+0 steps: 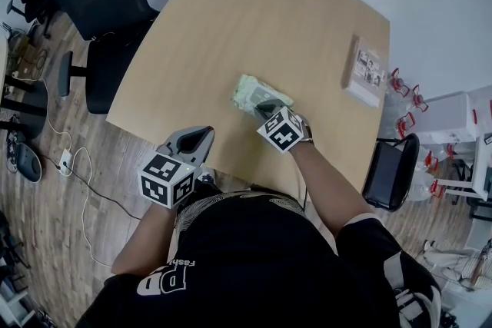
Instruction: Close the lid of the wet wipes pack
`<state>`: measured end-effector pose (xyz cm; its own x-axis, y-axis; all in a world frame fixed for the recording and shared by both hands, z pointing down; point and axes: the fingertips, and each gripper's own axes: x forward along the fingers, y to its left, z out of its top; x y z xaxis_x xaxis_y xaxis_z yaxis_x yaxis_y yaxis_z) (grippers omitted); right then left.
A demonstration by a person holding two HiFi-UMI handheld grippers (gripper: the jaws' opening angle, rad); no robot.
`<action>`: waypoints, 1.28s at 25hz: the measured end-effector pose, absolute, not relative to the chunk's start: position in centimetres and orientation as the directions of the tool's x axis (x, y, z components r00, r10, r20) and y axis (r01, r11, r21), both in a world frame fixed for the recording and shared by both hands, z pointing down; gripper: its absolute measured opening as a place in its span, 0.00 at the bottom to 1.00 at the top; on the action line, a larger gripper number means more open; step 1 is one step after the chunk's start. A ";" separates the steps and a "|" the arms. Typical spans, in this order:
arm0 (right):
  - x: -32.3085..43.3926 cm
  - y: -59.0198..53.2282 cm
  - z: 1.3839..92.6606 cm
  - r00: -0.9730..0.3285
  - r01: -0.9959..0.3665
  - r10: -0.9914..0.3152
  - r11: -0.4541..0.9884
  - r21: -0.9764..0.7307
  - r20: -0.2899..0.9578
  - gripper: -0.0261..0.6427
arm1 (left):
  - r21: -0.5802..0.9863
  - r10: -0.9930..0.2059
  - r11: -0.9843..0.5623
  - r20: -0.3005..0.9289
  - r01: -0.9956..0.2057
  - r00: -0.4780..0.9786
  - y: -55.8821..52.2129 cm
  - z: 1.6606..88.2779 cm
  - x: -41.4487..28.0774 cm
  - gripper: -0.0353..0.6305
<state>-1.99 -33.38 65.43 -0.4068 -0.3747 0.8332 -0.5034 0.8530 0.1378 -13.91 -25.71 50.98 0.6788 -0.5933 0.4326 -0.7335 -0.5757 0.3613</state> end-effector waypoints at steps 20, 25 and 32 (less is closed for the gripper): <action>-1.8 -33.7 66.2 -0.467 -0.608 -0.341 0.794 -0.017 0.816 0.05 | 0.369 -0.583 -0.581 0.433 -0.725 0.687 -25.5 51.1 -14.4 0.08; -1.8 -33.8 66.1 -0.461 -0.675 -0.381 0.737 -0.037 0.802 0.05 | 0.367 -0.571 -0.600 0.425 -0.711 0.702 -25.5 51.0 -14.9 0.08; -1.9 -33.5 64.4 -0.487 -0.737 -0.443 0.671 -0.082 0.753 0.05 | 0.365 -0.514 -0.663 0.412 -0.654 0.752 -25.7 50.7 -15.3 0.08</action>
<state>-1.94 -33.51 64.40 -0.4869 -0.4428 0.7529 -0.7367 0.6713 -0.0817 -15.32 -25.70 50.67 0.7520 -0.5144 0.4122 -0.6536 -0.6633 0.3646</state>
